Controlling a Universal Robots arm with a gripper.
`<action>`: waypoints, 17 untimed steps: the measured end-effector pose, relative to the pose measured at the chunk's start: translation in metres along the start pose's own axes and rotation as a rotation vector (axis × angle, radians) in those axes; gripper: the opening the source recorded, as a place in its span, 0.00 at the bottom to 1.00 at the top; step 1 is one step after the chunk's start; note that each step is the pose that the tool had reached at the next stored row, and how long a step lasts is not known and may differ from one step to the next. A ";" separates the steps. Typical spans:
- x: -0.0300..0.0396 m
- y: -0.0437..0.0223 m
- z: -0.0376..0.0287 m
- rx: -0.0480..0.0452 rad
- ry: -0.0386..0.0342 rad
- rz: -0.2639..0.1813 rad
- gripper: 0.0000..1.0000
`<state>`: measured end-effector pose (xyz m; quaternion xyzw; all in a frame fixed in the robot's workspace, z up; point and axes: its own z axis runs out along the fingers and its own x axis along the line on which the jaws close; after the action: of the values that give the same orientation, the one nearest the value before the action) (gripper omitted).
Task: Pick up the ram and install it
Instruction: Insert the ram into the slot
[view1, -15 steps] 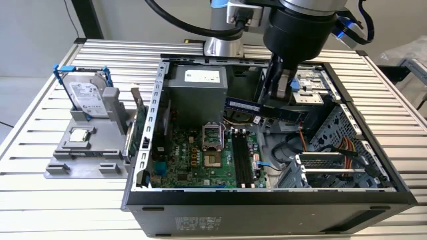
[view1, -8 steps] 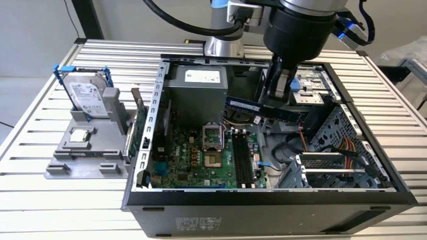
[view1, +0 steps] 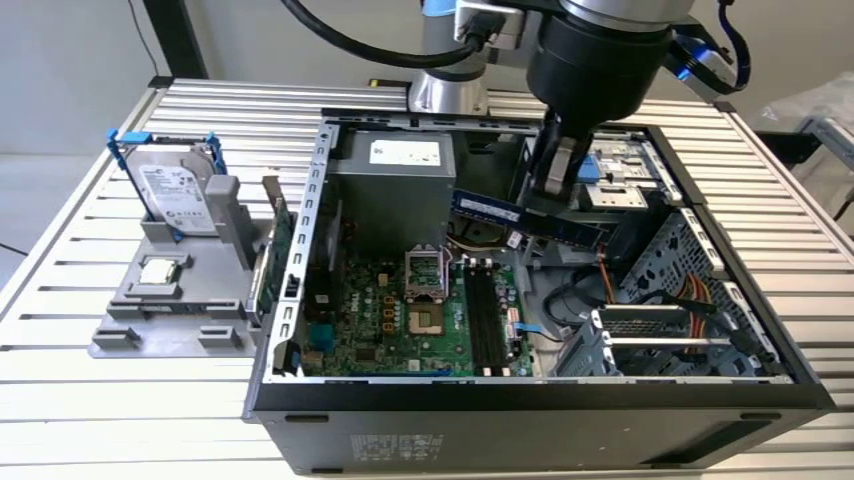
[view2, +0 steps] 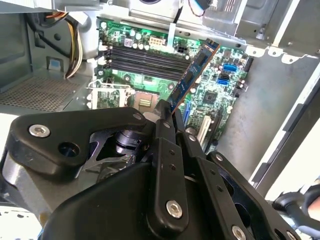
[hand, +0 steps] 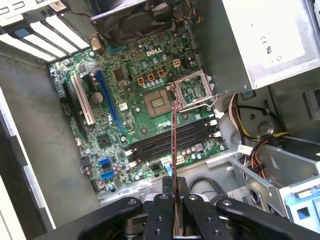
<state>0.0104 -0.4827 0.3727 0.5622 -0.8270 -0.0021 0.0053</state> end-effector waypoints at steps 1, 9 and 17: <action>0.0000 0.0000 0.0000 0.0000 0.0000 0.006 0.00; -0.0003 0.0001 0.0000 -0.0003 -0.0004 0.053 0.00; -0.0006 0.0002 0.0000 -0.0006 -0.0009 0.099 0.00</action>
<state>0.0104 -0.4821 0.3727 0.5205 -0.8539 -0.0024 0.0052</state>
